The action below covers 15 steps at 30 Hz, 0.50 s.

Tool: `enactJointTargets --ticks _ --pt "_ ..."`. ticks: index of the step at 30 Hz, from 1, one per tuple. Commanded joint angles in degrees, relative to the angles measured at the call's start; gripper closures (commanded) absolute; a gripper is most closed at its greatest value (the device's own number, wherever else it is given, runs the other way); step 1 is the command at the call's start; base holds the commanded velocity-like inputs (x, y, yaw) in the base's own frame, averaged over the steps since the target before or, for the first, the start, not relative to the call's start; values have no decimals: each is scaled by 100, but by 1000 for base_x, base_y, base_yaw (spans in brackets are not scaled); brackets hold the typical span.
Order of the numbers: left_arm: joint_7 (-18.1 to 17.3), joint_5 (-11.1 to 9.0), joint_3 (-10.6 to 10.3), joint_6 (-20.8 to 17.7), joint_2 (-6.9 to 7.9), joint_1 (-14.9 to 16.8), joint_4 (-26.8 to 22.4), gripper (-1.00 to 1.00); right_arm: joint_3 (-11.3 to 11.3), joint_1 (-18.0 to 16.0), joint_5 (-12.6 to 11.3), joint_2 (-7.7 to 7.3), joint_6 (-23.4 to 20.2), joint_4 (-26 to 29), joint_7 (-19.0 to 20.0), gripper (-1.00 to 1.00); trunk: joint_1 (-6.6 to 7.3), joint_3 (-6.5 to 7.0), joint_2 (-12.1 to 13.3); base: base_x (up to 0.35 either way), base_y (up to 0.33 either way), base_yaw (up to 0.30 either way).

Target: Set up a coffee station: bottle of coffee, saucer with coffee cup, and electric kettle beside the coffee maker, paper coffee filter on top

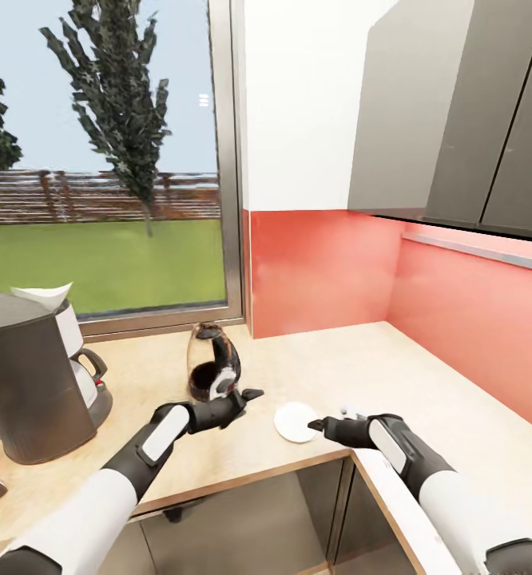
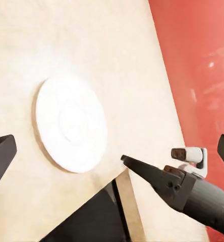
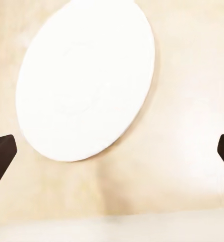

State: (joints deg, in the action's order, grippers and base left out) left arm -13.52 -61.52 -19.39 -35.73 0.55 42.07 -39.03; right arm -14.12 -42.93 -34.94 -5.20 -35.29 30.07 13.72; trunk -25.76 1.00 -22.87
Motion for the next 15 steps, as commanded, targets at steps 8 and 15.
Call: enactJointTargets --ticks 8,15 --pt "58 273 -281 123 -25 -258 262 -100 -21 -4 5 177 -12 5 -194 -100 -2 -2 -5 0 0 0" --pt "18 518 -254 350 -63 -487 489 -100 -24 -4 5 186 -13 6 -203 -100 -2 -2 -5 67 0 -21"
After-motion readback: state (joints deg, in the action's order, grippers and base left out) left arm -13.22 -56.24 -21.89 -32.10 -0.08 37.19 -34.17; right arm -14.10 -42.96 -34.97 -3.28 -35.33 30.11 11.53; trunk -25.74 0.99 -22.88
